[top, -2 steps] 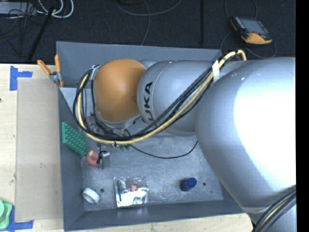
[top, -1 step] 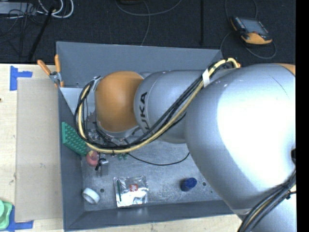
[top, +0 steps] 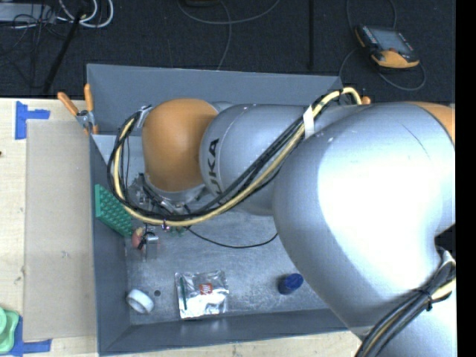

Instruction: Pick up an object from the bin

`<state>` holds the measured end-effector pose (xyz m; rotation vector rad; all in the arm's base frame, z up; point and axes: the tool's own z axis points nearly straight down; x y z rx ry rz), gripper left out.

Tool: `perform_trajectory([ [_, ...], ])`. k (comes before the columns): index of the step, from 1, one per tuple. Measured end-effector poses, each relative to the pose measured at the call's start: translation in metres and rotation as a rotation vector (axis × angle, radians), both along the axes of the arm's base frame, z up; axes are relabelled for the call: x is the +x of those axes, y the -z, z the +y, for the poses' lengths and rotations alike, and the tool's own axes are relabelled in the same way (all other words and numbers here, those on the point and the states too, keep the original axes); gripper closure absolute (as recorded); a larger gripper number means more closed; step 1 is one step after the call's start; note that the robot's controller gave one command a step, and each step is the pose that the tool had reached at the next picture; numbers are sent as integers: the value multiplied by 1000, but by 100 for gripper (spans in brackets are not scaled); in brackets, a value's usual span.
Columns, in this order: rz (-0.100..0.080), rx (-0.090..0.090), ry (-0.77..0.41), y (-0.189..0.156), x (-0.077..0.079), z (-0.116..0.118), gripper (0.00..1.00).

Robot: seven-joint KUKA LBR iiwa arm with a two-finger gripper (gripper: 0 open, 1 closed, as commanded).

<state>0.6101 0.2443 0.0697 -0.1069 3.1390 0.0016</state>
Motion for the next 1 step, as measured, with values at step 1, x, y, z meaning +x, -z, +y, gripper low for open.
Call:
perform_trajectory([
  [1,-1,0,1,-1,1,0,100],
])
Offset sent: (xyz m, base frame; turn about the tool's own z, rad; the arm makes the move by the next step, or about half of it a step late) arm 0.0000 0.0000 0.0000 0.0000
